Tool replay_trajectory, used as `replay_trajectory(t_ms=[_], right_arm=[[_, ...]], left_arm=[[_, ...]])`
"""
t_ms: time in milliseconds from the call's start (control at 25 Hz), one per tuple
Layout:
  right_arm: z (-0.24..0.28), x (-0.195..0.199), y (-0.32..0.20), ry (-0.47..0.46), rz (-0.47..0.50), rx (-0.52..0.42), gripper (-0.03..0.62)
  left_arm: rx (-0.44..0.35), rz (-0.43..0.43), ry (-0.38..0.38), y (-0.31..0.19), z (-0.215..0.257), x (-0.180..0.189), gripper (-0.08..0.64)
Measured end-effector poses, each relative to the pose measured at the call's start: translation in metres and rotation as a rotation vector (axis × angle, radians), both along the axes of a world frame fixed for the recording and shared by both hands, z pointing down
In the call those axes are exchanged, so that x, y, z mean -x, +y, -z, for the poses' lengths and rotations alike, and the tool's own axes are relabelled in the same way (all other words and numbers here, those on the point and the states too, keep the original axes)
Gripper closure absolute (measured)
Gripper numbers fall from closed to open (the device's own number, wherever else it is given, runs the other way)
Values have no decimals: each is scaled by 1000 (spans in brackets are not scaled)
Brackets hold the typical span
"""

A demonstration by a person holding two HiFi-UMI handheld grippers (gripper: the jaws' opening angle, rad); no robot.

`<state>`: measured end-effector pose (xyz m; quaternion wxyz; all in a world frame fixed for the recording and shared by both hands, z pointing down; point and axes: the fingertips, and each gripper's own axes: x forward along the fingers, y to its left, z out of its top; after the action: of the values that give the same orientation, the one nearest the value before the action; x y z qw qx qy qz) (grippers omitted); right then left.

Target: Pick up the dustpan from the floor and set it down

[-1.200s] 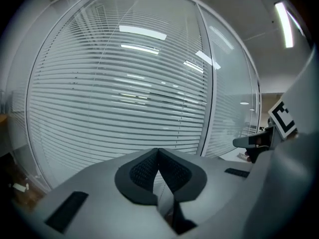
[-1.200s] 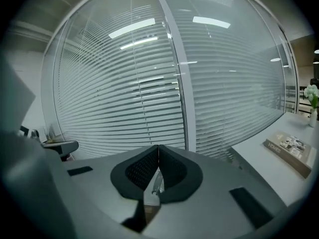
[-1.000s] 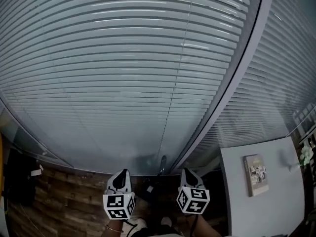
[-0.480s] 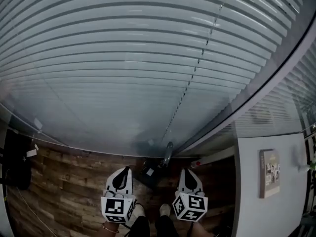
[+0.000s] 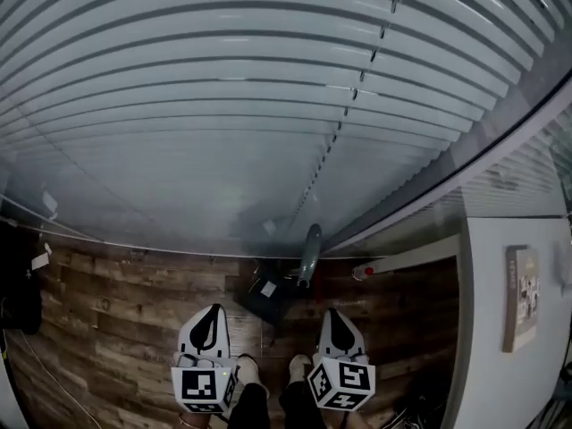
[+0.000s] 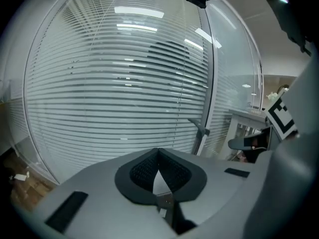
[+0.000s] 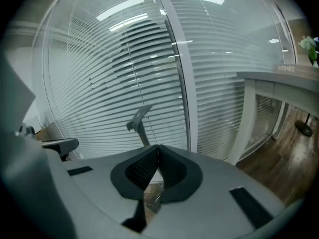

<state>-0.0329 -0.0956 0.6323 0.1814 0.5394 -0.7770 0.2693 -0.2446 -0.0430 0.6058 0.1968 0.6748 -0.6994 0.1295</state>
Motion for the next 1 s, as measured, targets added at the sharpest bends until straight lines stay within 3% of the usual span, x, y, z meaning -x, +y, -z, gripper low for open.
replay_trajectory(t_ms=[400,1000], right_arm=[[-45,12,21,24,68,27,560],[-29,26,13,15,96,30,557]], left_arm=[[17,51,5,23,-60,1,541],[-1,78,9,29,-50,19,541]])
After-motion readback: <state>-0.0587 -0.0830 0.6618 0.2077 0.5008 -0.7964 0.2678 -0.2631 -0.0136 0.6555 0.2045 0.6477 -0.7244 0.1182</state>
